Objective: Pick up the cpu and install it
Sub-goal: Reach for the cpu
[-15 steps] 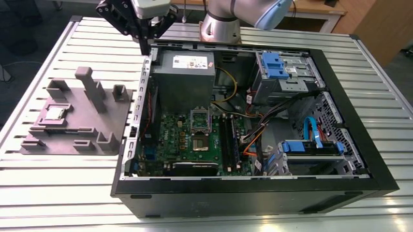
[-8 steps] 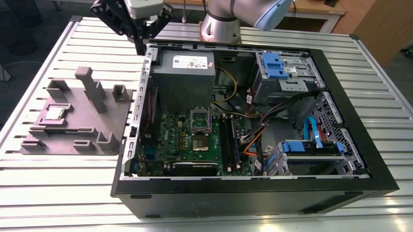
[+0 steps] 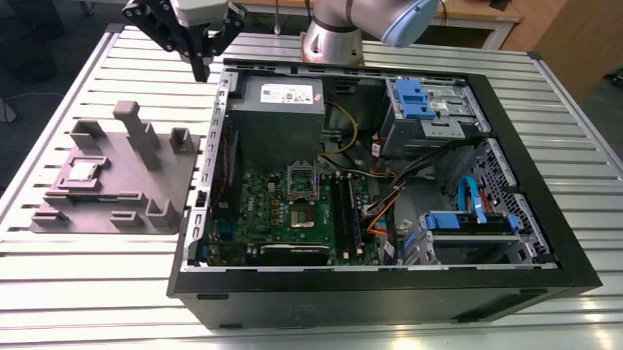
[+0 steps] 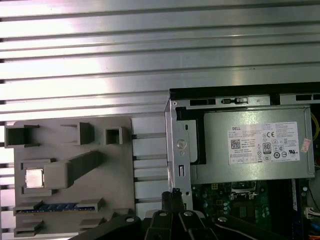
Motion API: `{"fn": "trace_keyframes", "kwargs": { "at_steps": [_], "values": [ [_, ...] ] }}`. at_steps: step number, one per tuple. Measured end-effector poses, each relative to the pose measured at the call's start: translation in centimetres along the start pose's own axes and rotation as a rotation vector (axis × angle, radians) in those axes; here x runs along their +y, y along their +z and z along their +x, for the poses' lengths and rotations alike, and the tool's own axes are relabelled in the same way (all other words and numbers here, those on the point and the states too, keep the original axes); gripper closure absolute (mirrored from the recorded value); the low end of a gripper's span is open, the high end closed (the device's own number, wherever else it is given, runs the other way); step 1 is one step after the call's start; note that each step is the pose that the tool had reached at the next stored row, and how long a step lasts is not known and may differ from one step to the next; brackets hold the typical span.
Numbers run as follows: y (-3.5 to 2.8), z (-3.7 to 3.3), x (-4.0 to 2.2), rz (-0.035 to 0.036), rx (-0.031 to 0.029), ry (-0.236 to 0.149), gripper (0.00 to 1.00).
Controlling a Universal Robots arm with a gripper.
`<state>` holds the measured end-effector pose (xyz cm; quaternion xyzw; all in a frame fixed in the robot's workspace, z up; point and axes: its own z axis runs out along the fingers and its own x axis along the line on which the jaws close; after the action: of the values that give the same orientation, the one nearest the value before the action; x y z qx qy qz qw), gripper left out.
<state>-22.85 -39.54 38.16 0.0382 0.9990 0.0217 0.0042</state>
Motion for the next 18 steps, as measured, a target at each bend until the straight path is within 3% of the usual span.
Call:
{"fn": "trace_keyframes", "kwargs": {
  "at_steps": [3, 8, 18],
  "values": [
    [0.03, 1.00, -0.03, -0.0001, 0.0001, 0.000, 0.90],
    [0.11, 2.04, -0.10, -0.0002, 0.0001, 0.000, 0.90],
    [0.26, 3.34, -0.20, -0.0002, 0.0007, 0.000, 0.90]
  ]
}}
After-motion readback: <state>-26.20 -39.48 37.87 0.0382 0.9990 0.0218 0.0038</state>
